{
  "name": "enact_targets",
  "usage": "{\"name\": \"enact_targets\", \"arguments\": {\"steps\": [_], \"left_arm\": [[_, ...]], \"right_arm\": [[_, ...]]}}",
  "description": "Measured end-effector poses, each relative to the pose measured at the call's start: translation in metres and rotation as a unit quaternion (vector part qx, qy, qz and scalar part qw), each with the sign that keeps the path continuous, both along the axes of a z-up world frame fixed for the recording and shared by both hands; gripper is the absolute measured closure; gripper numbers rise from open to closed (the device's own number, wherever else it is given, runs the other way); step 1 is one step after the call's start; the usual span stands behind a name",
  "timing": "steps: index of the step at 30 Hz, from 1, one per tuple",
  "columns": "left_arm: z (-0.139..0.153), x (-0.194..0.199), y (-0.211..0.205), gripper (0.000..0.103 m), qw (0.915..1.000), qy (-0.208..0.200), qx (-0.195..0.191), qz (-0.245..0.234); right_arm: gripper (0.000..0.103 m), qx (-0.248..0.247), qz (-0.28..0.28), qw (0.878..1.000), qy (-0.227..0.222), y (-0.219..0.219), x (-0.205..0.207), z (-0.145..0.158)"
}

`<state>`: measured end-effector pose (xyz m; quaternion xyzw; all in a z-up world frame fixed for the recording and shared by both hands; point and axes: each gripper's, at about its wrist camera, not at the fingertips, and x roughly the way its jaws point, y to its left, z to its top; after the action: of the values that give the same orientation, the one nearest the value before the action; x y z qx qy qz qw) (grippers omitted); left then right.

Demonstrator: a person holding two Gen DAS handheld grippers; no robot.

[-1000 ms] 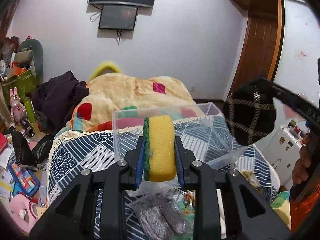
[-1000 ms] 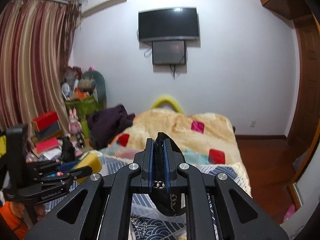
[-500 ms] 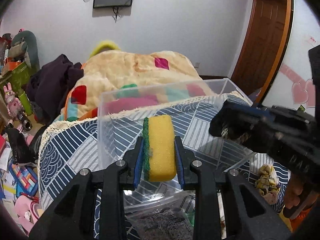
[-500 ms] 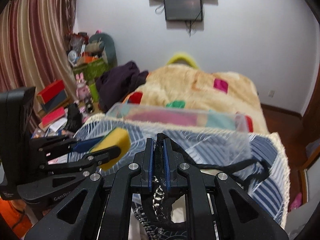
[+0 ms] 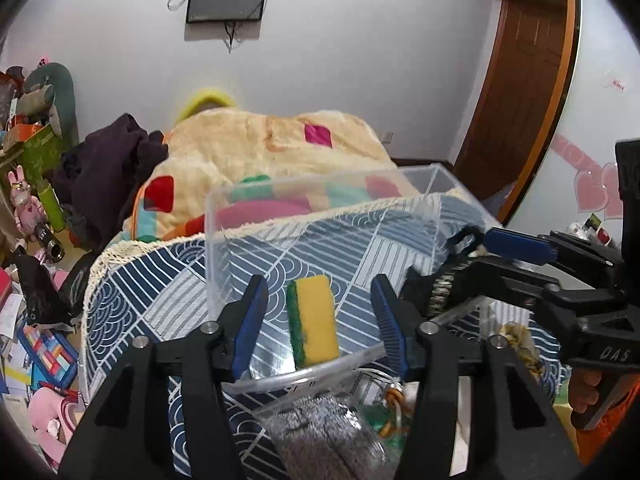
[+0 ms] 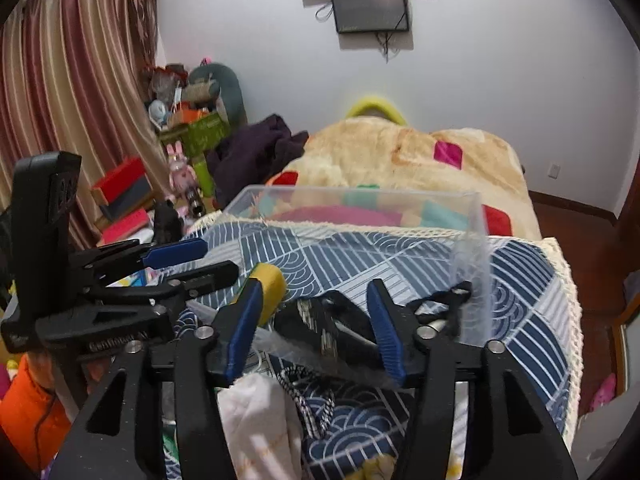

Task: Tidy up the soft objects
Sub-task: 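Lower the sponge and the black bag into the clear box and open both tools, then grasp the grey sock bag with the left tool while the right tool grasps the floral scrunchie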

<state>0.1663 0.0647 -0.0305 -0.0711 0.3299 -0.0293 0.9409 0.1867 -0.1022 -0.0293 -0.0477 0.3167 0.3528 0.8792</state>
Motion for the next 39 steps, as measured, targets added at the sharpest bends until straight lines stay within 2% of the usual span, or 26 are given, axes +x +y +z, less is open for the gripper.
{"name": "enact_targets", "arguments": {"steps": [1, 4, 8, 16, 21, 26, 28, 29, 31, 36, 39], "left_arm": [[0.003, -0.004, 0.000, 0.039, 1.0000, -0.007, 0.001, 0.002], [0.014, -0.022, 0.000, 0.031, 0.9994, -0.032, 0.009, 0.007], [0.017, -0.041, 0.001, 0.020, 0.9990, -0.044, 0.008, 0.008], [-0.018, -0.058, -0.003, 0.020, 1.0000, 0.000, 0.006, 0.002], [-0.041, -0.063, -0.005, 0.020, 0.9997, 0.026, 0.002, -0.005], [-0.062, -0.064, 0.001, 0.020, 0.9988, 0.043, -0.021, 0.006], [-0.068, -0.064, 0.003, 0.026, 0.9983, 0.048, -0.032, 0.006], [-0.071, -0.063, 0.003, 0.033, 0.9980, 0.051, -0.037, 0.004], [-0.076, -0.063, 0.002, 0.040, 0.9972, 0.059, -0.046, -0.005], [-0.076, -0.069, 0.002, 0.049, 0.9976, 0.048, -0.050, -0.003], [-0.076, -0.076, 0.002, 0.059, 0.9981, 0.041, -0.045, 0.001]], "right_arm": [[0.039, 0.007, -0.003, 1.000, -0.005, -0.007, -0.004, 0.003], [0.029, 0.017, -0.017, 0.999, -0.030, -0.019, -0.017, 0.012], [0.020, 0.016, -0.045, 0.997, -0.057, -0.041, -0.032, 0.012], [0.020, -0.028, -0.076, 0.995, -0.055, -0.064, -0.045, -0.019], [0.020, -0.059, -0.076, 0.995, -0.027, -0.070, -0.050, -0.051], [0.021, -0.065, -0.073, 0.995, 0.010, -0.074, -0.052, -0.077], [0.022, -0.068, -0.074, 0.995, 0.015, -0.075, -0.052, -0.085], [0.023, -0.069, -0.075, 0.995, 0.018, -0.075, -0.054, -0.087], [0.033, -0.070, -0.077, 0.994, 0.016, -0.077, -0.057, -0.089], [0.058, -0.077, -0.078, 0.994, 0.003, -0.077, -0.062, -0.086], [0.077, -0.071, -0.072, 0.995, -0.001, -0.079, -0.066, -0.086]]}}
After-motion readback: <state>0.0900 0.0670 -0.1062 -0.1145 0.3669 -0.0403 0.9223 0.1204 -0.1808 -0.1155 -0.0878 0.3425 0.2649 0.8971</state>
